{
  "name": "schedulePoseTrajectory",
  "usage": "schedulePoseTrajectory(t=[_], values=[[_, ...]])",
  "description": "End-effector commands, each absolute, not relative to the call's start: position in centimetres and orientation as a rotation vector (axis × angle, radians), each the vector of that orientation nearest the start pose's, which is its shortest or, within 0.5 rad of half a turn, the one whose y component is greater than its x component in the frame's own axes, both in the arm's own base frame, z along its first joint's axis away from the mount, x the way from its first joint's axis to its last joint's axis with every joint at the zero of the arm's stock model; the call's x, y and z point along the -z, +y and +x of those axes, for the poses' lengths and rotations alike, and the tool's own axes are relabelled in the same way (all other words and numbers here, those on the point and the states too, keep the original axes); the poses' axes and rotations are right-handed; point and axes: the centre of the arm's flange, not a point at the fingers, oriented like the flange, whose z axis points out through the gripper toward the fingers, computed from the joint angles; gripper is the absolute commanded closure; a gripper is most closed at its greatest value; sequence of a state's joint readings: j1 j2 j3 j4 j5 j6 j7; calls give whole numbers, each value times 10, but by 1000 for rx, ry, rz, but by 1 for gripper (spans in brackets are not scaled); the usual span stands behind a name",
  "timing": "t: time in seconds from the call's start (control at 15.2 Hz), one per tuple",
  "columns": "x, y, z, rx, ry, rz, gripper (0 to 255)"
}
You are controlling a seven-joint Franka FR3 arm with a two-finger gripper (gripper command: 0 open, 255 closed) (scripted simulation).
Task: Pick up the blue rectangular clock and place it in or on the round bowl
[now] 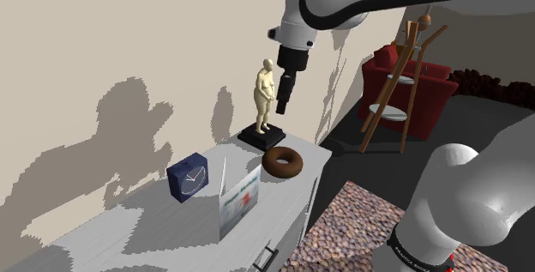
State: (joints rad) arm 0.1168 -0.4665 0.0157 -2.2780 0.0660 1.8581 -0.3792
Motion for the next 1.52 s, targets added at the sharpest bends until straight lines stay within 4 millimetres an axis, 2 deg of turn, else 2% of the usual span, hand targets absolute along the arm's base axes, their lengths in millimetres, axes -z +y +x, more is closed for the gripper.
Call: schedulePoseTrajectory(t=[0.0, 0.4, 0.79, 1.12, 1.39, 1.45], values=[[-522, 69, 435, 78, -886, -2965, 0], [-485, 116, 490, 63, -1257, -2840, 0], [-447, 175, 531, 47, -1611, -2669, 0], [-415, 230, 553, 32, -1889, -2494, 0], [-388, 276, 563, 20, -2097, -2332, 0], [-386, 280, 563, 19, -2115, -2317, 0]])
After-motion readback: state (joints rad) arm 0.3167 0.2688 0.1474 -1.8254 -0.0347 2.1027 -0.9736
